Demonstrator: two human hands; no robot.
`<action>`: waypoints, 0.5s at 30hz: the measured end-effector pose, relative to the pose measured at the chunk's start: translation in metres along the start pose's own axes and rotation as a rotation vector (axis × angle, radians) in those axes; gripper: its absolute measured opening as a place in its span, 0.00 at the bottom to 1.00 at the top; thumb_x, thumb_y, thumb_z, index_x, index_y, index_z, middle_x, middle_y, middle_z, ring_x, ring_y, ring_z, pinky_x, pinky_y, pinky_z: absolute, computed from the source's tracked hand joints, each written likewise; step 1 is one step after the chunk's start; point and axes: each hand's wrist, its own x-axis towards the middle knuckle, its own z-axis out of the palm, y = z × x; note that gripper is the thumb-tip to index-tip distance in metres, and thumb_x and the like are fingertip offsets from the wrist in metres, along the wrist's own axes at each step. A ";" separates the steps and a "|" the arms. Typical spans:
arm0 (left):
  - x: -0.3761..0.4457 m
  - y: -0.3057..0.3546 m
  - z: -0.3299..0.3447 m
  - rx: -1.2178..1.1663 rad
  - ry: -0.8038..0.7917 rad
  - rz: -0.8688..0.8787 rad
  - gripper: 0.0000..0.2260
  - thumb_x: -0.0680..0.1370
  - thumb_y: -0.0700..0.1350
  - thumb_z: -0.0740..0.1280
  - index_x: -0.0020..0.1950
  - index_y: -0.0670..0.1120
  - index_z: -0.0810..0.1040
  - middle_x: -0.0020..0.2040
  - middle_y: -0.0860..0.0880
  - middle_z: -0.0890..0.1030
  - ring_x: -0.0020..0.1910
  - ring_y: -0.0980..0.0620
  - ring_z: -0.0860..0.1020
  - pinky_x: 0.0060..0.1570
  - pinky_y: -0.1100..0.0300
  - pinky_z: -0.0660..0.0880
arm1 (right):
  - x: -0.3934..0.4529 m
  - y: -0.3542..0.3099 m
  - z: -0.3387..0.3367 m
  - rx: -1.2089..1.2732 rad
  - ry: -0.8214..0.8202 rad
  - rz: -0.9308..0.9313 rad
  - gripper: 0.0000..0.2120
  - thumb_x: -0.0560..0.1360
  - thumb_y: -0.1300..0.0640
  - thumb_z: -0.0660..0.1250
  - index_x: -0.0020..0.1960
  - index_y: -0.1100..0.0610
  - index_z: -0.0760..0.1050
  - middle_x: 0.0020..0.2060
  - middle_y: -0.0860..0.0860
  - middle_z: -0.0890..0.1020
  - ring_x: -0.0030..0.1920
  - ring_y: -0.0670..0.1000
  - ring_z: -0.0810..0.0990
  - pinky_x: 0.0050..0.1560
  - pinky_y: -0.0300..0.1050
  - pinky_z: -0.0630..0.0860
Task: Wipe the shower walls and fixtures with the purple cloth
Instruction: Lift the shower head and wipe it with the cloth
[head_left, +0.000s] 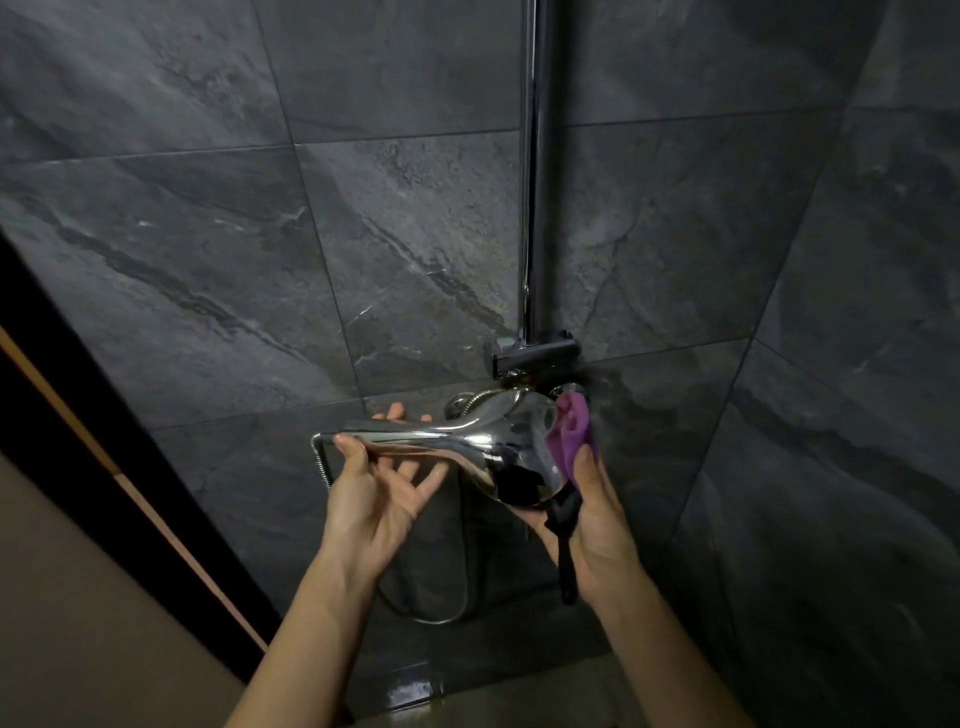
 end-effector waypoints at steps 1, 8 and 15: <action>-0.001 -0.001 -0.001 0.010 -0.002 -0.004 0.25 0.80 0.63 0.50 0.58 0.48 0.79 0.55 0.46 0.85 0.51 0.46 0.85 0.43 0.45 0.83 | 0.001 -0.002 0.000 0.029 -0.019 0.014 0.49 0.52 0.49 0.86 0.70 0.51 0.71 0.64 0.59 0.78 0.63 0.64 0.78 0.55 0.66 0.77; 0.001 -0.002 -0.007 0.035 0.076 -0.033 0.17 0.80 0.57 0.59 0.54 0.45 0.77 0.49 0.48 0.86 0.44 0.44 0.86 0.36 0.48 0.83 | -0.002 -0.002 -0.019 -0.020 0.038 -0.033 0.30 0.68 0.61 0.73 0.69 0.52 0.72 0.61 0.59 0.81 0.59 0.61 0.81 0.54 0.62 0.79; 0.006 0.007 0.006 -0.060 0.278 -0.161 0.17 0.80 0.57 0.62 0.50 0.42 0.72 0.44 0.49 0.74 0.43 0.52 0.77 0.43 0.42 0.80 | -0.003 -0.016 -0.045 -0.515 -0.037 -0.177 0.25 0.66 0.63 0.71 0.62 0.60 0.73 0.50 0.54 0.84 0.52 0.53 0.82 0.52 0.44 0.79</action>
